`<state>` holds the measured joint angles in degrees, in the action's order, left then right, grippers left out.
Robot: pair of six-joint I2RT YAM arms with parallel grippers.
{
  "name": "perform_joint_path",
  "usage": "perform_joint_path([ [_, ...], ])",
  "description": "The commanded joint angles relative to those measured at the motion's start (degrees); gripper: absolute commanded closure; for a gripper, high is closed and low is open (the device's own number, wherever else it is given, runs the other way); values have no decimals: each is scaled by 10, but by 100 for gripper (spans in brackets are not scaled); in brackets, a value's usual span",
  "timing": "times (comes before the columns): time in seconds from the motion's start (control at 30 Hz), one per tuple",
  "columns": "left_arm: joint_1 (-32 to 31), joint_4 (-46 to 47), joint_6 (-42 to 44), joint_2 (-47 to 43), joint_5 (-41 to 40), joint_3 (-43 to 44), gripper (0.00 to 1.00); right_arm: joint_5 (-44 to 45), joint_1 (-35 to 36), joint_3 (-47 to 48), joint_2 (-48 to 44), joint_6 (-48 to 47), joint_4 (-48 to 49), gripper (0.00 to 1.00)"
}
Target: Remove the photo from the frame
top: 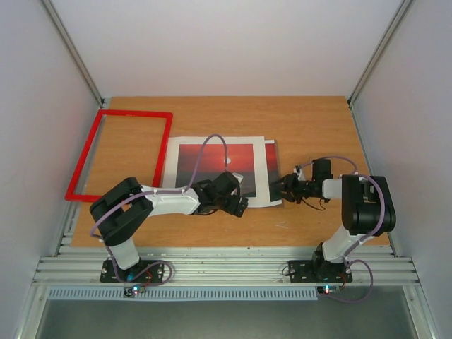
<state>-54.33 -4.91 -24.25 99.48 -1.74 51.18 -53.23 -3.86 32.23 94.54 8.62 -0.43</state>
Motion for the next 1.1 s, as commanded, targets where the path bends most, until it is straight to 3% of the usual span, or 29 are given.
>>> perform_joint_path([
  [0.0,2,17,-13,-15,13,-14,1,16,-3,9,35,26,57,64],
  [1.07,2,19,-16,-28,13,-23,1,15,10,93,139,52,117,82],
])
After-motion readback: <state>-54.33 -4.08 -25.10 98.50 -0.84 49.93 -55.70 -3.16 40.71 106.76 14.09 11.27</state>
